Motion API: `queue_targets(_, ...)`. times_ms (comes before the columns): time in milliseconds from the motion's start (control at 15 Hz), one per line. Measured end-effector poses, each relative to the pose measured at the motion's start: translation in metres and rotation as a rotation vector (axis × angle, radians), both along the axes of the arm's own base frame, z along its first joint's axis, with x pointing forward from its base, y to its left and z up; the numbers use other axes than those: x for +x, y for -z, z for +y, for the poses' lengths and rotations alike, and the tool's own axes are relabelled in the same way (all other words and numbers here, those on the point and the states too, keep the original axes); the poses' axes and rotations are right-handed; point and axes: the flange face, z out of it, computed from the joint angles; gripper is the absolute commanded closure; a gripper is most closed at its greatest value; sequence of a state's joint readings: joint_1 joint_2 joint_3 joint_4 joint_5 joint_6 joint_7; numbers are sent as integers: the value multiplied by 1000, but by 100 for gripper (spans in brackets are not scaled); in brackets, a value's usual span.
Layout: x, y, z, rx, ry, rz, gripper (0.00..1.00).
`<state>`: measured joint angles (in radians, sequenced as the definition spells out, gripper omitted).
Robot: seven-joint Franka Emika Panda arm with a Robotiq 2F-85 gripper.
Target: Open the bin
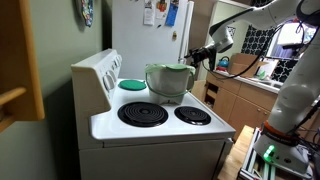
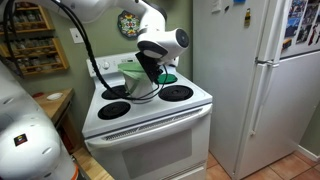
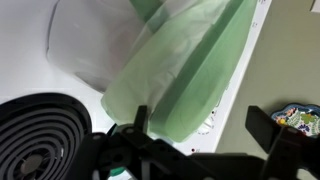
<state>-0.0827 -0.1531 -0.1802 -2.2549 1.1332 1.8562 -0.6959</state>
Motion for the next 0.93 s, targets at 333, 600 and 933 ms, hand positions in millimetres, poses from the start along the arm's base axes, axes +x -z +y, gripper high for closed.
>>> queue_targets(333, -2, 1, -4, -24, -5, 14, 0)
queue_targets(600, -2, -1, -6, -31, -3, 9, 0)
queue_targets(933, 1, -2, -2, -43, -1, 0, 0)
